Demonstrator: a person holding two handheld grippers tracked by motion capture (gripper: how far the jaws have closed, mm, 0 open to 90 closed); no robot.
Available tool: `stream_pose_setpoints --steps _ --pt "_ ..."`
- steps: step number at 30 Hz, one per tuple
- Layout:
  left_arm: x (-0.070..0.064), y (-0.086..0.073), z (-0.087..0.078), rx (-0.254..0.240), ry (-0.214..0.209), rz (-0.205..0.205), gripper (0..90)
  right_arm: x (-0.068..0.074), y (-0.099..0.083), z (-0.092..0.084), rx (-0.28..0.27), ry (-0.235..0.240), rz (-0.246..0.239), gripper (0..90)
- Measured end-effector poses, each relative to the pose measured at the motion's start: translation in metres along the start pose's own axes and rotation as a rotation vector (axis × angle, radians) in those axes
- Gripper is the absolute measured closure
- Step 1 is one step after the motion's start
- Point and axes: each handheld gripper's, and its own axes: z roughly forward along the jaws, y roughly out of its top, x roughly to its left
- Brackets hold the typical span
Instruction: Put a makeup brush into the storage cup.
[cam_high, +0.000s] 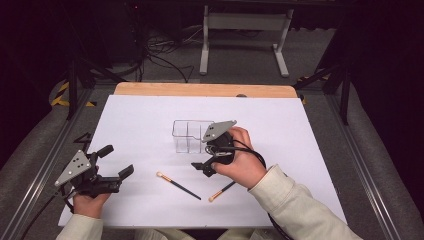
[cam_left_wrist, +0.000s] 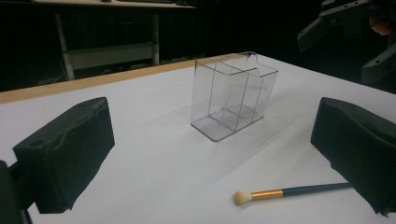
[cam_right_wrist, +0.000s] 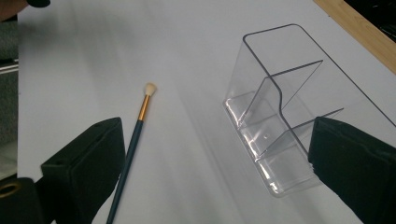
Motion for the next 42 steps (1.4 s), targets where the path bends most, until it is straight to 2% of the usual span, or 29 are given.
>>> stream_pose_setpoints --steps 9,15,22,27,33,42 --pt "0.000 0.000 0.000 0.003 -0.001 -0.003 0.2 0.003 0.007 0.004 0.052 0.019 -0.028 4.8" --pt "0.000 0.000 0.000 -0.004 0.002 -0.003 0.2 0.004 0.011 0.006 0.108 0.019 -0.040 5.6" --pt "0.000 0.000 -0.001 -0.002 0.003 -0.003 0.2 0.007 0.012 0.013 0.168 0.048 -0.055 7.2" --pt "0.001 -0.001 -0.003 0.000 0.006 -0.004 0.2 0.008 0.014 0.017 0.176 0.059 -0.064 7.4" --pt "0.001 -0.002 -0.007 0.001 0.012 -0.007 0.2 0.010 0.016 0.025 0.184 0.081 -0.054 8.2" --pt "0.001 -0.003 -0.006 0.004 0.004 -0.013 0.2 0.013 0.015 0.036 0.225 0.105 -0.036 8.8"
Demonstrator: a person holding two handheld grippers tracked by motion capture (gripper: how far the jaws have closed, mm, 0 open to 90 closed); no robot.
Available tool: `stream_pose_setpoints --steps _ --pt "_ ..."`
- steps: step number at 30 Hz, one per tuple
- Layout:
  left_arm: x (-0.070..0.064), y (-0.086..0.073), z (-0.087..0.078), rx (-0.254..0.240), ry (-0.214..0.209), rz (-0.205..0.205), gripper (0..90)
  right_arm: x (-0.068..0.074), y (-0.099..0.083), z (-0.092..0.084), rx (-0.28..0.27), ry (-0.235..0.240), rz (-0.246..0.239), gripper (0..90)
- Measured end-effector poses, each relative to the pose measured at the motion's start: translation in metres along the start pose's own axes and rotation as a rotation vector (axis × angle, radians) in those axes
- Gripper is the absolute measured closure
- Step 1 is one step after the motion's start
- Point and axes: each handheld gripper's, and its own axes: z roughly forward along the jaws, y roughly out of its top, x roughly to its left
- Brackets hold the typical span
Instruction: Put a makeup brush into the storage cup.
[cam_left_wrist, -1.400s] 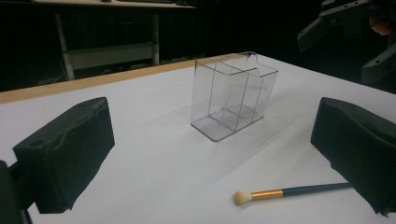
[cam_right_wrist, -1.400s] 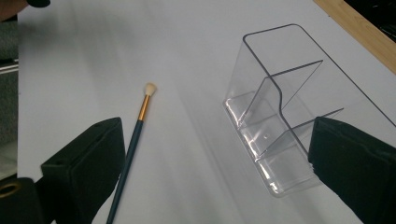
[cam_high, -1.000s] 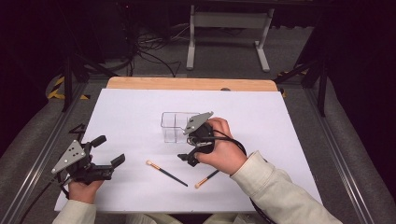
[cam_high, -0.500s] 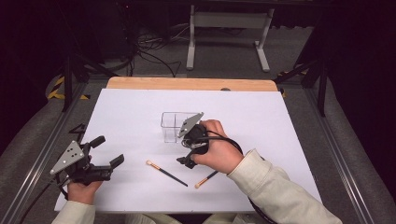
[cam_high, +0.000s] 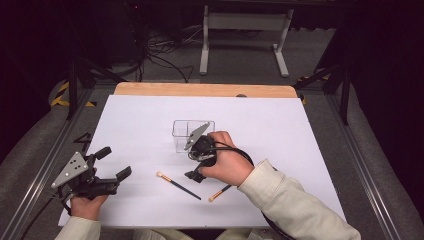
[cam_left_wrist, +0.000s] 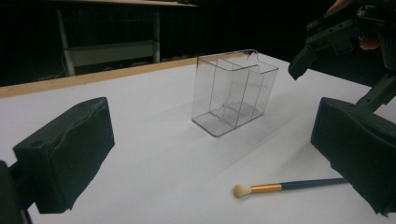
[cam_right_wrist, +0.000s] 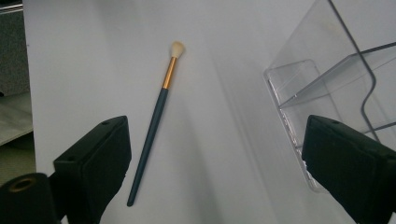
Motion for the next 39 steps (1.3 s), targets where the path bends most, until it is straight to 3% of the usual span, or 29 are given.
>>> stream_pose_setpoints --steps 16,35,39 --pt "0.000 0.000 0.004 0.007 -0.014 -0.006 0.2 0.007 0.001 0.024 0.035 0.057 -0.005 11.1" --pt "-0.001 -0.001 0.004 0.010 -0.018 -0.004 0.2 0.012 -0.004 0.050 0.055 0.127 0.027 16.0" --pt "-0.001 -0.001 0.006 0.021 -0.025 0.004 0.2 0.013 -0.005 0.055 0.077 0.121 0.014 15.5"
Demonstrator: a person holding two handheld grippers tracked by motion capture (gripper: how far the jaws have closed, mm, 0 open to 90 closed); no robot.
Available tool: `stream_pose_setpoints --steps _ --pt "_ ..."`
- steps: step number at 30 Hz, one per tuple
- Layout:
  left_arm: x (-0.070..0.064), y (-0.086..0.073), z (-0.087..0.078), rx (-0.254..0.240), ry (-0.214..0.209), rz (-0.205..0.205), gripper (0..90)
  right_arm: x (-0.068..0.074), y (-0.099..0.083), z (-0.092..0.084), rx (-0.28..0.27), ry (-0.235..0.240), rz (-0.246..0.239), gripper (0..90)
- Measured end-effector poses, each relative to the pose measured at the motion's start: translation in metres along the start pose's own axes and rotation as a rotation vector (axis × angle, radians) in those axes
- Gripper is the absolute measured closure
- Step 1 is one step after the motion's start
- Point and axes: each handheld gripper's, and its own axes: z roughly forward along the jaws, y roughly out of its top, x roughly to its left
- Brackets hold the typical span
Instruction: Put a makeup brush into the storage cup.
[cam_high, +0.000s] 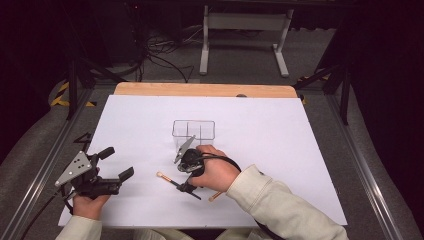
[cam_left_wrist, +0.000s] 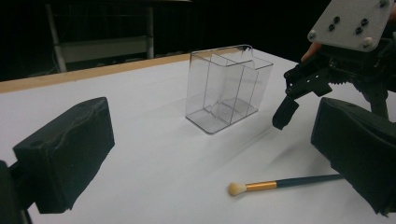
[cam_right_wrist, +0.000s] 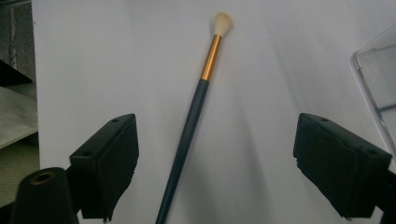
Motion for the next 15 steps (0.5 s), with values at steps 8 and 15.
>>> stream_pose_setpoints --steps 8,15 --pt "0.000 0.000 0.000 0.001 0.002 0.001 0.2 0.004 0.000 0.008 0.085 0.002 0.010 19.8" --pt "0.000 0.000 0.000 -0.002 0.003 0.001 0.2 0.009 0.004 0.012 0.122 -0.012 -0.010 26.0"
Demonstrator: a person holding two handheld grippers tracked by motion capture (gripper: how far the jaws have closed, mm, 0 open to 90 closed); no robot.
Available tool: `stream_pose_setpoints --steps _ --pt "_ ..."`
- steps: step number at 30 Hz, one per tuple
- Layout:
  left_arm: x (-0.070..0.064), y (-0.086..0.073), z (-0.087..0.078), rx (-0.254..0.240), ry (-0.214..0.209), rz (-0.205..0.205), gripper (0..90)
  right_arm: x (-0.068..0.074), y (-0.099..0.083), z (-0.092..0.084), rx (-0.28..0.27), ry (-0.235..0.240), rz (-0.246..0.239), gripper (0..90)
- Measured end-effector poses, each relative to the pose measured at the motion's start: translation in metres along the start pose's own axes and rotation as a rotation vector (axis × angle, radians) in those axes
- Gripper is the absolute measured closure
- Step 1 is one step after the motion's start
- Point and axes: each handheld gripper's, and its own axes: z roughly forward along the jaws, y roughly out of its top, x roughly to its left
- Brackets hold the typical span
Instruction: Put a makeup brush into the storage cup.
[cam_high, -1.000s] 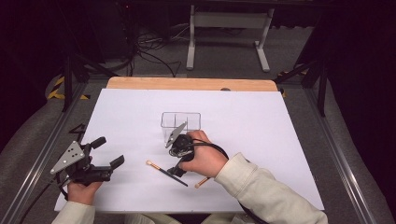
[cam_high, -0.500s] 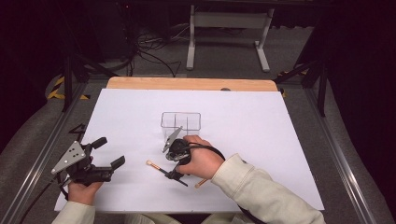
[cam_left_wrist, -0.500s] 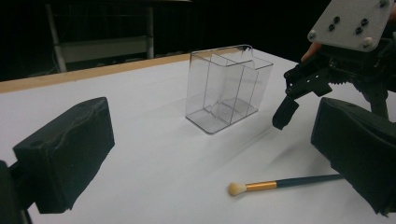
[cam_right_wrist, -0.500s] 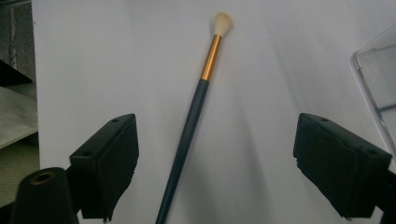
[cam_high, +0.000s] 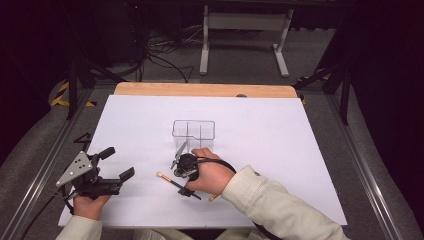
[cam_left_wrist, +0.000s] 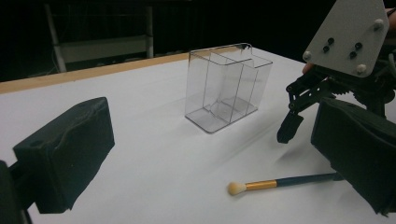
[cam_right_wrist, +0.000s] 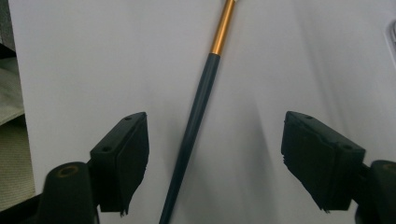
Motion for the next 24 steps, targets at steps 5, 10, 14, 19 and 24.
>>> stream_pose_setpoints --steps 5,10,14,19,24 --pt "0.000 0.000 0.000 0.000 -0.001 0.000 0.2 0.002 0.003 0.002 0.021 -0.004 -0.023 35.9" --pt "0.000 0.000 0.001 0.004 -0.005 0.000 0.2 0.003 0.006 0.003 0.039 -0.011 -0.023 48.6" --pt "-0.001 -0.001 0.001 0.005 -0.007 0.000 0.2 0.004 0.009 0.005 0.039 -0.015 -0.011 55.0" --pt "0.000 -0.001 0.001 0.007 -0.010 -0.001 0.2 0.005 0.011 0.009 0.049 -0.030 0.010 60.4" --pt "-0.001 -0.001 0.002 0.014 -0.013 0.002 0.2 0.009 0.012 0.013 0.073 -0.057 0.034 68.4"
